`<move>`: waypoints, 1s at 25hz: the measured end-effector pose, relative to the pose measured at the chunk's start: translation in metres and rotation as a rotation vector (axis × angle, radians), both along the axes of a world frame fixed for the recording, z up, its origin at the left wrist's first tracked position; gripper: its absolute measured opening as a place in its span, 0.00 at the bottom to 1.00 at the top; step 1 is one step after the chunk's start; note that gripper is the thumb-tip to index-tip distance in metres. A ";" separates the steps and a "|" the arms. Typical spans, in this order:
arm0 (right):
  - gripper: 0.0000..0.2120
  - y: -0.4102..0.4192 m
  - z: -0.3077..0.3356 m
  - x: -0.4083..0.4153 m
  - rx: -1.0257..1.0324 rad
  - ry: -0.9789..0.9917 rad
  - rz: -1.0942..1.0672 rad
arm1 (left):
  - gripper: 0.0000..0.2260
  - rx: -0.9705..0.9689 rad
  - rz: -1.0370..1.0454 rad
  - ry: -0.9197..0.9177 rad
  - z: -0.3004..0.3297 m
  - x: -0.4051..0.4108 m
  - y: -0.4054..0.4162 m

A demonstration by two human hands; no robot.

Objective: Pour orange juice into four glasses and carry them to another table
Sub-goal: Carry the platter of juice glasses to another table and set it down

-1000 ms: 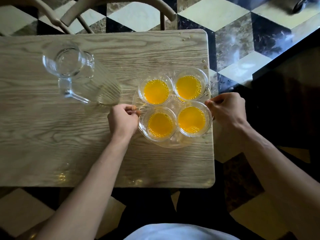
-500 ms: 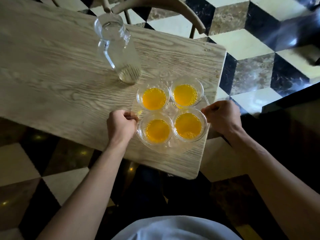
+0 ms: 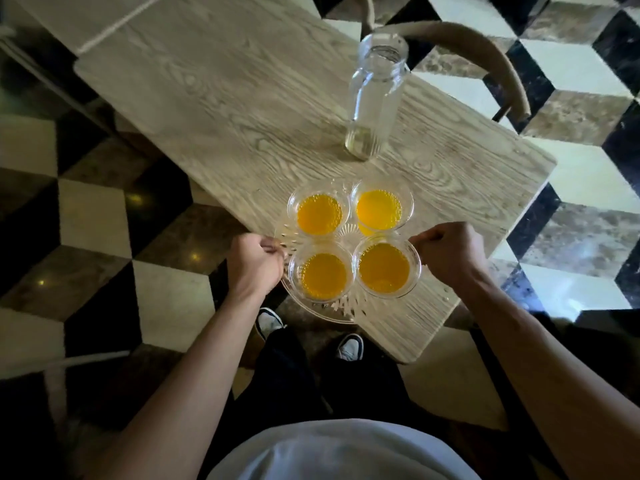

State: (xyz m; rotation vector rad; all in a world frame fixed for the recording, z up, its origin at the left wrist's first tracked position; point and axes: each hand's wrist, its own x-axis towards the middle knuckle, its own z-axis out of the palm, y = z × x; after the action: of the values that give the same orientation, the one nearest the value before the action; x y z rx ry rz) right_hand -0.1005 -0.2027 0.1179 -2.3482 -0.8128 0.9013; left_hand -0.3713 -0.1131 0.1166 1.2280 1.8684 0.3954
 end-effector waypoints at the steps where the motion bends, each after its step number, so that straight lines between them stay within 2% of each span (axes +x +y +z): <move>1: 0.04 0.006 0.001 -0.007 0.002 0.007 0.021 | 0.11 0.001 0.017 -0.004 0.003 -0.009 -0.001; 6: 0.03 0.042 0.001 -0.046 0.001 0.017 0.127 | 0.08 0.015 0.120 -0.010 0.004 -0.057 0.000; 13: 0.02 0.098 0.005 -0.114 -0.006 0.012 0.308 | 0.11 0.022 0.283 -0.008 0.011 -0.129 0.012; 20: 0.05 0.159 0.013 -0.194 -0.006 -0.004 0.380 | 0.10 0.024 0.411 -0.019 0.019 -0.206 0.042; 25: 0.03 0.201 0.015 -0.252 0.019 -0.015 0.477 | 0.12 0.044 0.452 0.019 0.019 -0.260 0.062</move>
State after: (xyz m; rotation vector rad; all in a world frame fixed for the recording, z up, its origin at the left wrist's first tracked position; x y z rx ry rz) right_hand -0.3525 -0.0021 0.1326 -2.1807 -1.4164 1.0531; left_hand -0.6316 -0.0507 0.1356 0.8296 2.1604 0.6710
